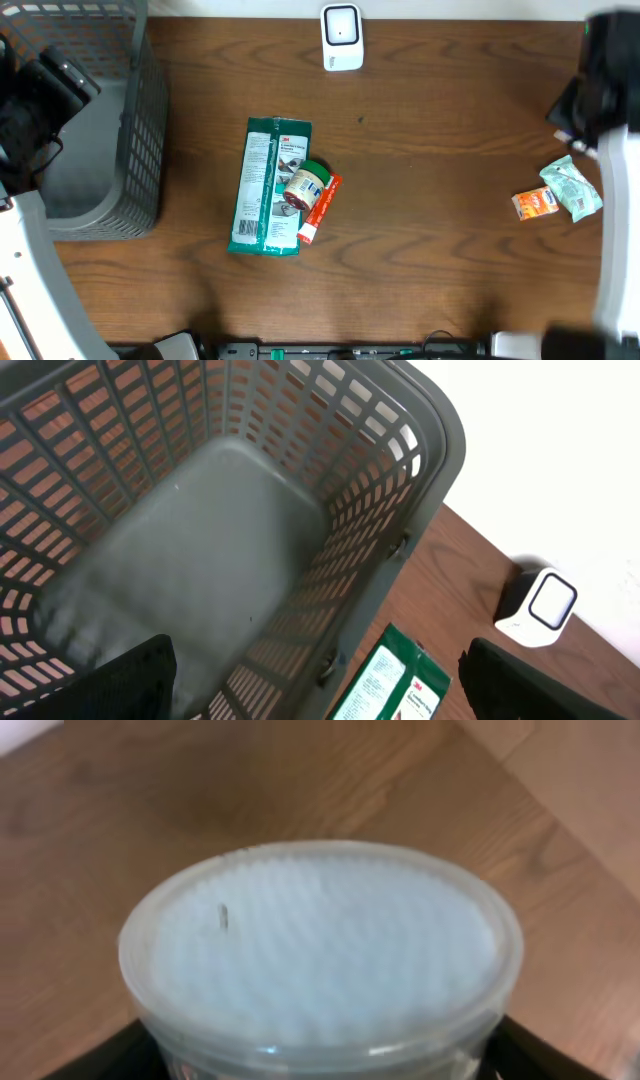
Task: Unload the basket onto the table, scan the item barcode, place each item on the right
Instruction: 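Carry the tub to the right edge and set it down, then release the tub and raise the right gripper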
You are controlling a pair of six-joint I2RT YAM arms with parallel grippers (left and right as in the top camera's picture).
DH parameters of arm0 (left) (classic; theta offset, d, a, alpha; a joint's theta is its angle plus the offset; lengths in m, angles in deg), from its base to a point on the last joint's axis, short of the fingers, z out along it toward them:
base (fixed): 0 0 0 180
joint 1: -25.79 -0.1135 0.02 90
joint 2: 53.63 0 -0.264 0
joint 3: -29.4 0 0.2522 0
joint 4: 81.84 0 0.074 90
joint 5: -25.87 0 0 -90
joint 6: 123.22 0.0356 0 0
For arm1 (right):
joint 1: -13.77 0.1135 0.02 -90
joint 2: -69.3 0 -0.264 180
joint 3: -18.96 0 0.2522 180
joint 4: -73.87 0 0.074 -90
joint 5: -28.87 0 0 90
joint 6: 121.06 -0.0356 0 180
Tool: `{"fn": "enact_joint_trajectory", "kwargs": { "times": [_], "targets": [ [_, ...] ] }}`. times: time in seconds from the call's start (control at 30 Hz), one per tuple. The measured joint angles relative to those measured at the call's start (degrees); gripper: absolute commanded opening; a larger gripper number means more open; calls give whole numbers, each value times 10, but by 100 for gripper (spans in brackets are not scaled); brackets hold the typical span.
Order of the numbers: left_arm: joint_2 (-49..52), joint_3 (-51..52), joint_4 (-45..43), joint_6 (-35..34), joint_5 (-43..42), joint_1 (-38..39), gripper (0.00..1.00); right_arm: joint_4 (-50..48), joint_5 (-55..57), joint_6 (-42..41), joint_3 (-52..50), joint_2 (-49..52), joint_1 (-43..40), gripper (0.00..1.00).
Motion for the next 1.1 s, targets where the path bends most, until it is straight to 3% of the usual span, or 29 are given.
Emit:
{"fn": "enact_joint_trajectory", "kwargs": {
  "times": [0.07,0.2,0.43,0.57,0.8,0.83,0.87,0.93,0.97,1.03,1.07,1.1],
  "targets": [
    [0,0,0,0,0,0,88,-88,4,2,-99,-58,0,1],
    [0,0,0,0,0,0,88,-385,14,51,-329,-151,0,1],
    [0,0,0,0,0,0,88,-867,12,205,-608,-121,-1,1],
    [0,0,0,0,0,0,88,-973,-17,254,-663,-42,-7,1],
    [0,0,0,0,0,0,88,-1104,-89,309,-670,103,-24,1],
    [0,0,0,0,0,0,88,-1120,-97,320,-670,117,-25,5],
    [0,0,0,0,0,0,88,-1132,-102,330,-671,127,-26,22],
    [0,0,0,0,0,0,88,-1139,-109,351,-671,138,-27,26],
    [0,0,0,0,0,0,88,-1137,-111,359,-671,139,-27,34],
    [0,0,0,0,0,0,88,-1130,-112,373,-671,139,-27,72],
    [0,0,0,0,0,0,88,-1118,-111,377,-670,139,-27,86],
    [0,0,0,0,0,0,88,-1107,-111,379,-670,139,-27,92]
  ]
}}
